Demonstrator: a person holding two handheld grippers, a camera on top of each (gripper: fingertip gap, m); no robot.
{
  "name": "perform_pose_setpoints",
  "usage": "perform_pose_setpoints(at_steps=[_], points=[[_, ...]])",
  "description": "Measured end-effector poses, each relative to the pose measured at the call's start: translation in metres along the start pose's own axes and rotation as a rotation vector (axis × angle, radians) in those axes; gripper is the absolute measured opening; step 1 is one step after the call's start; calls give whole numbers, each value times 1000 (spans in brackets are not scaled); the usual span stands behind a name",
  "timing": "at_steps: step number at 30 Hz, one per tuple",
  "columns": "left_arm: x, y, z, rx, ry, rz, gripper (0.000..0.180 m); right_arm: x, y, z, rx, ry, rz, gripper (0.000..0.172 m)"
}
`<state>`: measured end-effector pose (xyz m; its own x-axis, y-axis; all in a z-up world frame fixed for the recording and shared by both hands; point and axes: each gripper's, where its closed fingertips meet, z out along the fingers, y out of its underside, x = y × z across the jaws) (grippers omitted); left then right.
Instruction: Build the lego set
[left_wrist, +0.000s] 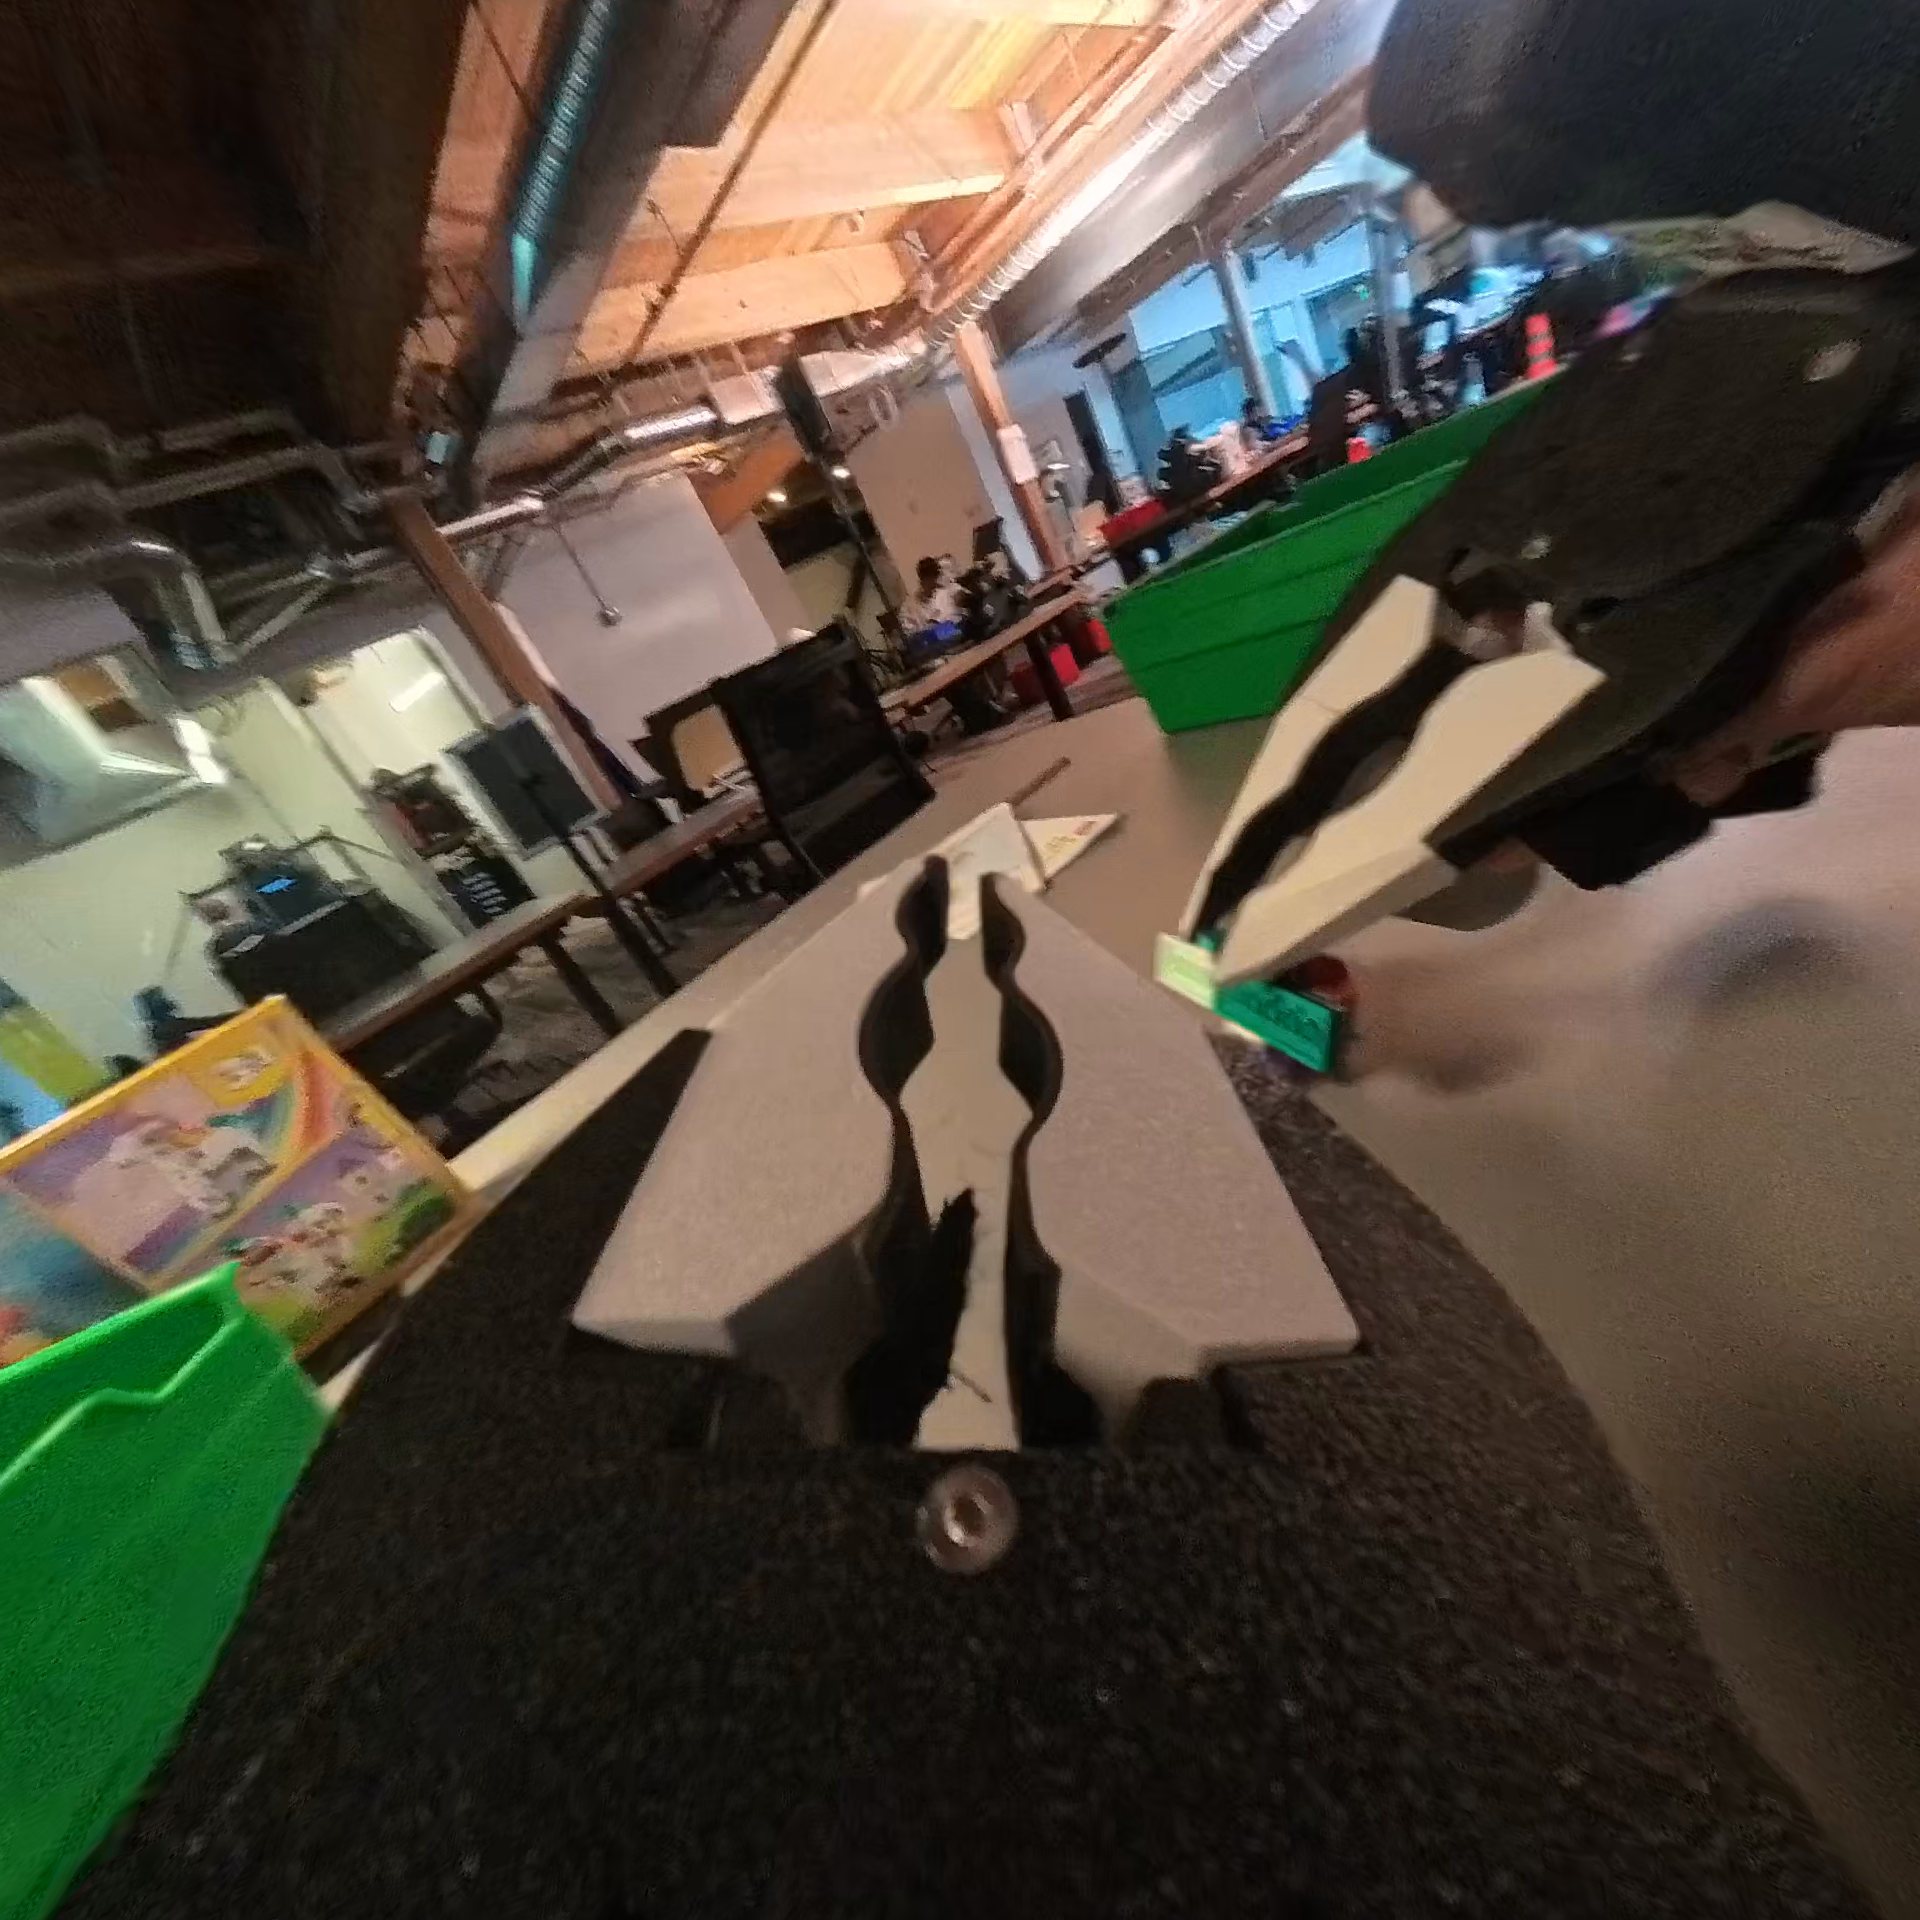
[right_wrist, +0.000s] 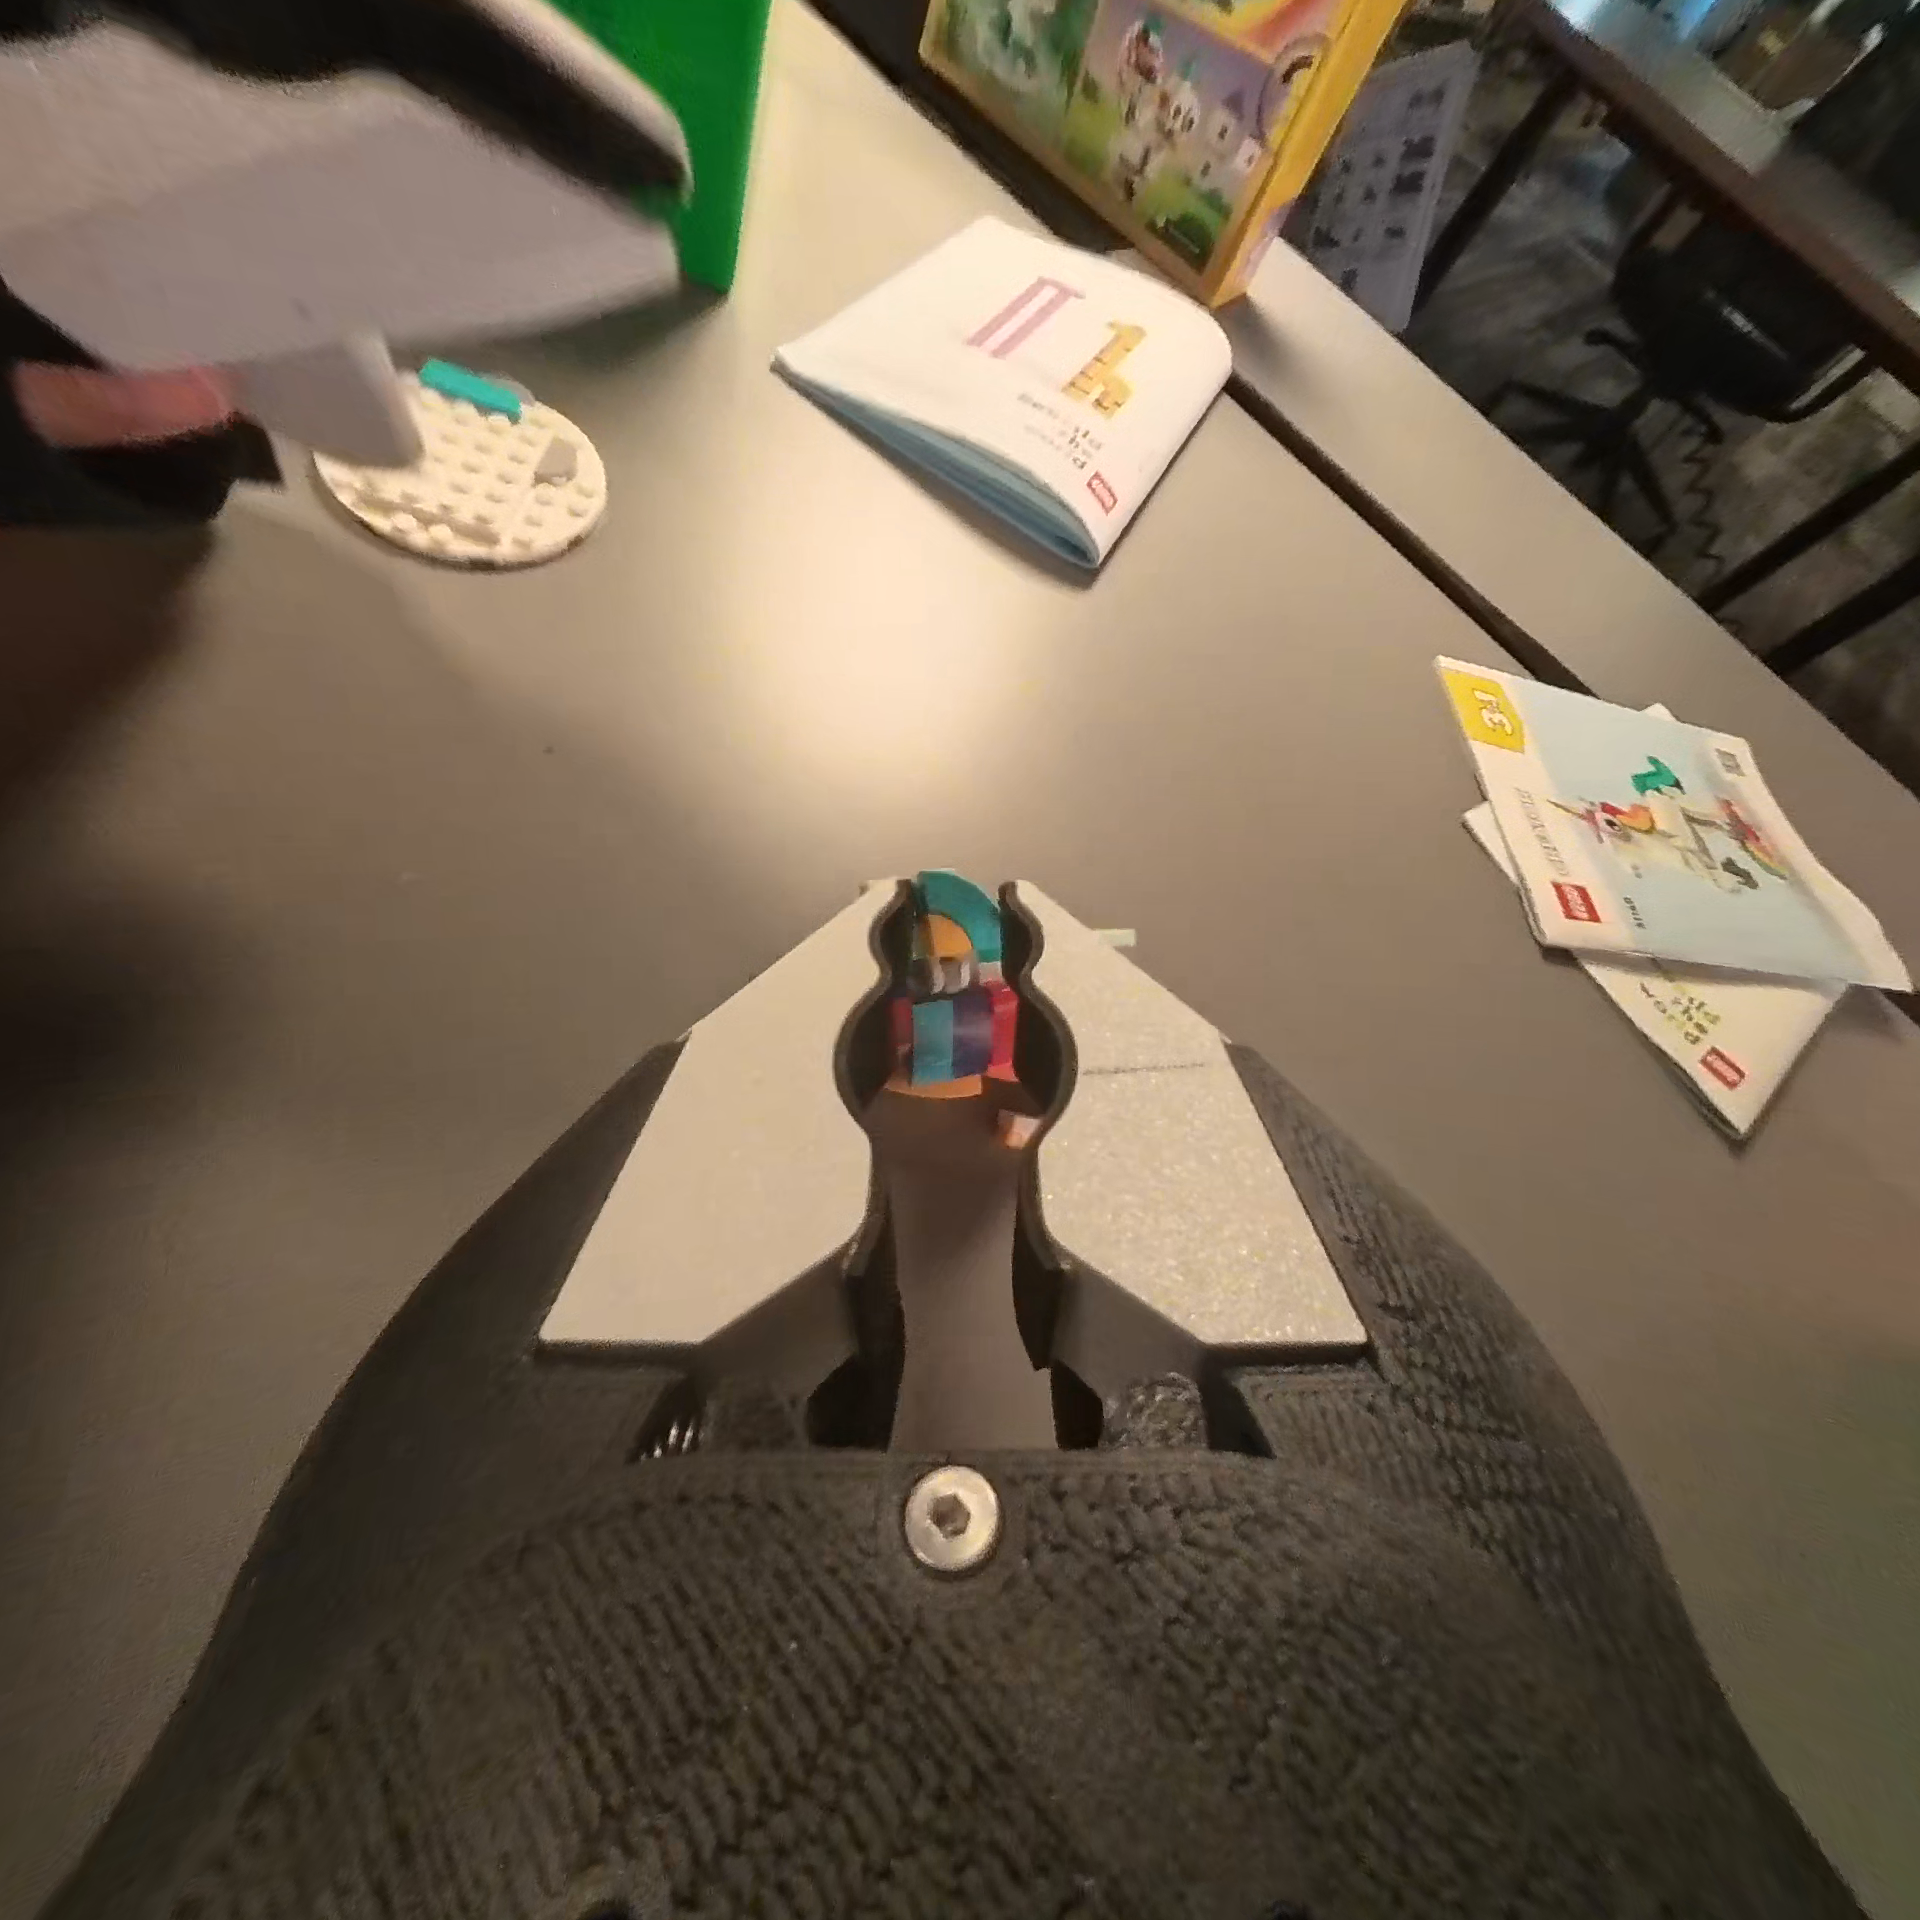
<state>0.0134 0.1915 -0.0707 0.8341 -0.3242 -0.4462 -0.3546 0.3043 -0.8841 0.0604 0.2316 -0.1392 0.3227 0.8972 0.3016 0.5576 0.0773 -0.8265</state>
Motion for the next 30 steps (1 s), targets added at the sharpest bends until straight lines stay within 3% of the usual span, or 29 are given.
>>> perform_pose_setpoints(at_steps=[1,4,7,12,17,21,25,30], points=[[7,1,1,-6,54,-10,10,0,-6,-2,43,-13,30,13],[30,6,-1,-34,200,77,43,-5,-27,-9,194,-112,166,13],[39,17,-3,-80,213,339,60,-15,-42,-18,294,-230,241,13],[52,25,-6,-93,204,693,50,-30,-52,-25,346,-348,278,13],[53,29,-5,-97,154,928,22,-36,-52,-25,347,-399,297,12],[51,40,-3,-171,178,923,19,-36,-46,-18,308,-381,291,13],[47,45,-2,-215,191,790,13,-35,-49,-14,318,-336,255,14],[35,42,0,-221,182,496,13,-23,-61,-17,402,-190,149,34]])
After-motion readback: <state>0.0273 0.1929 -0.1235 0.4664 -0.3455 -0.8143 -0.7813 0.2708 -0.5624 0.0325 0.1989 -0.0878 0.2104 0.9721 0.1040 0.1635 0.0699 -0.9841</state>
